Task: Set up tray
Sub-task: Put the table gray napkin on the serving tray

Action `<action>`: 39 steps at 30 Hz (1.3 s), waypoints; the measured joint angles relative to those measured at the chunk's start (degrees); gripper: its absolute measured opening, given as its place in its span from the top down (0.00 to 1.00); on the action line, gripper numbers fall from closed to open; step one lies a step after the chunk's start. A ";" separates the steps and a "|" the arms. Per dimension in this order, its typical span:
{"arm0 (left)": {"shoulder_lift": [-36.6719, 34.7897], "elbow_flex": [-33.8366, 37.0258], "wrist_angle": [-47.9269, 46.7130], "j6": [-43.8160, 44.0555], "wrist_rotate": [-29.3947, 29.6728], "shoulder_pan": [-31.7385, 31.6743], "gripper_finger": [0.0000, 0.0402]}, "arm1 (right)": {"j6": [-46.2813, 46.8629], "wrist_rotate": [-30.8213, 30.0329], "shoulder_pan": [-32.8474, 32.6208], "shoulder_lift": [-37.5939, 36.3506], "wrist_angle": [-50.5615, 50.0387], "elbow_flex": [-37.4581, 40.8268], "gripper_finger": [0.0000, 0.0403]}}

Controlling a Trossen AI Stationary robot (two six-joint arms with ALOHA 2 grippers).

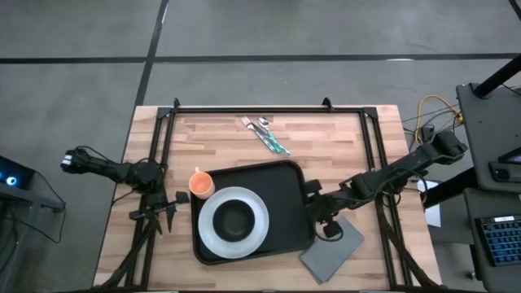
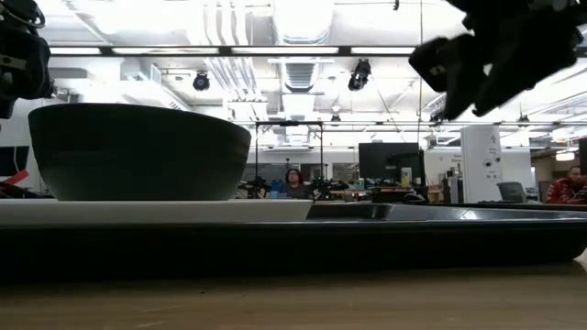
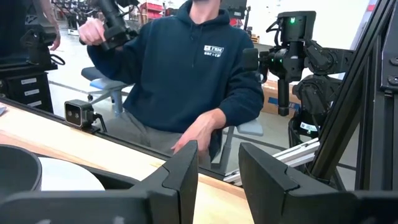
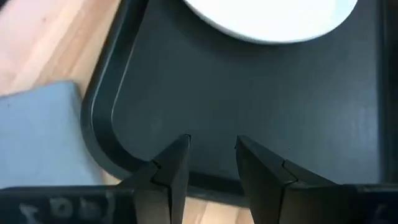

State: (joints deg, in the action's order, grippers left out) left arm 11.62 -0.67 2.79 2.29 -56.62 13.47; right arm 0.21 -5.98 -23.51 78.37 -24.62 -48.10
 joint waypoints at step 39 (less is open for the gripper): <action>0.00 0.00 0.00 0.00 0.02 -0.02 0.76 | 8.78 18.06 0.02 0.55 -2.89 8.38 0.57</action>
State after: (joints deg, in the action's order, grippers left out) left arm 11.62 -0.67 2.79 2.30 -56.60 13.46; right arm 8.99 12.08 -23.49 78.91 -27.51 -39.72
